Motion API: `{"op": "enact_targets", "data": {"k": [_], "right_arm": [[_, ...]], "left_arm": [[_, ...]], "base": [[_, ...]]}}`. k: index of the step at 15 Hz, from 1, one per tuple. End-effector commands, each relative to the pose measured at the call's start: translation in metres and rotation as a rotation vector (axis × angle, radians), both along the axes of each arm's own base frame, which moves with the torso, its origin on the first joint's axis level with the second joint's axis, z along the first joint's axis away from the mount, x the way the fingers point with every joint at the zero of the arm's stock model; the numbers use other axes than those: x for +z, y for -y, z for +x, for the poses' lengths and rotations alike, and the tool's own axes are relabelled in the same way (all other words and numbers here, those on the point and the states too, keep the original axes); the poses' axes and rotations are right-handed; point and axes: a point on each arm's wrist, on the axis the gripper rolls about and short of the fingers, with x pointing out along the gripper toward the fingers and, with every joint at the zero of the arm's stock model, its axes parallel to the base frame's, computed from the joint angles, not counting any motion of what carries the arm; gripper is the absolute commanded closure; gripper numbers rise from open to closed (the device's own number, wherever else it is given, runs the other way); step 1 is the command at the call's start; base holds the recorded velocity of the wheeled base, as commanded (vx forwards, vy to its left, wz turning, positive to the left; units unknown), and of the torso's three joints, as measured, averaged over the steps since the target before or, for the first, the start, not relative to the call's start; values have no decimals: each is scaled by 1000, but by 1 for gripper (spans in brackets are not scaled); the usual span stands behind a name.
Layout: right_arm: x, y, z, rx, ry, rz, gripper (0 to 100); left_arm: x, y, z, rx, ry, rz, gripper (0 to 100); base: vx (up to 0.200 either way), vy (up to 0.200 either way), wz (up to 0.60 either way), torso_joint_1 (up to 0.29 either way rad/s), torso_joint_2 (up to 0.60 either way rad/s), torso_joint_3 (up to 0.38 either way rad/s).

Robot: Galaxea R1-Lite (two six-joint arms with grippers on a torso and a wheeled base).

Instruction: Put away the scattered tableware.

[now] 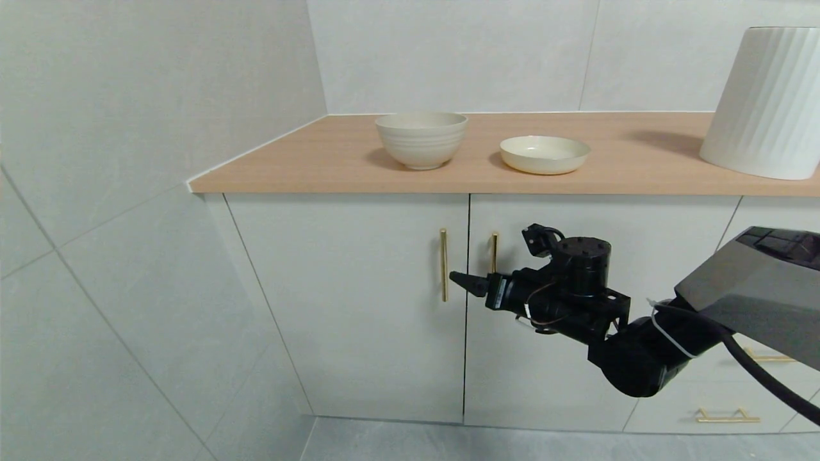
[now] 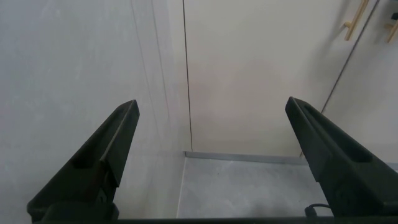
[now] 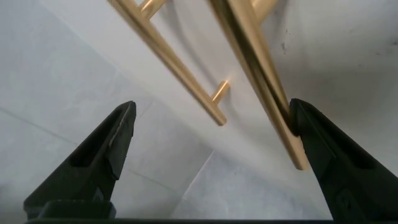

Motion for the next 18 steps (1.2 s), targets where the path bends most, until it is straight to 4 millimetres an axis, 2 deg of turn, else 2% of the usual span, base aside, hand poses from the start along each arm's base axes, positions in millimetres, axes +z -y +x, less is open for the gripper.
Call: {"op": "enact_targets", "data": {"k": [1, 10, 14, 18], "right_arm": [[2, 0, -3, 12, -3, 3, 0], [25, 27, -55, 220, -58, 24, 0], [39, 48, -97, 326, -73, 33, 0], [39, 71, -139, 424, -110, 33, 0]], "left_arm": [[0, 0, 0, 1, 2, 0, 0], [0, 0, 0, 1, 2, 0, 0], [0, 0, 0, 1, 2, 0, 0], [0, 0, 0, 1, 2, 0, 0]], "base": [[0, 0, 0, 0, 0, 0], [0, 0, 0, 0, 0, 0], [0, 0, 0, 0, 0, 0], [0, 0, 0, 0, 0, 0]]}}
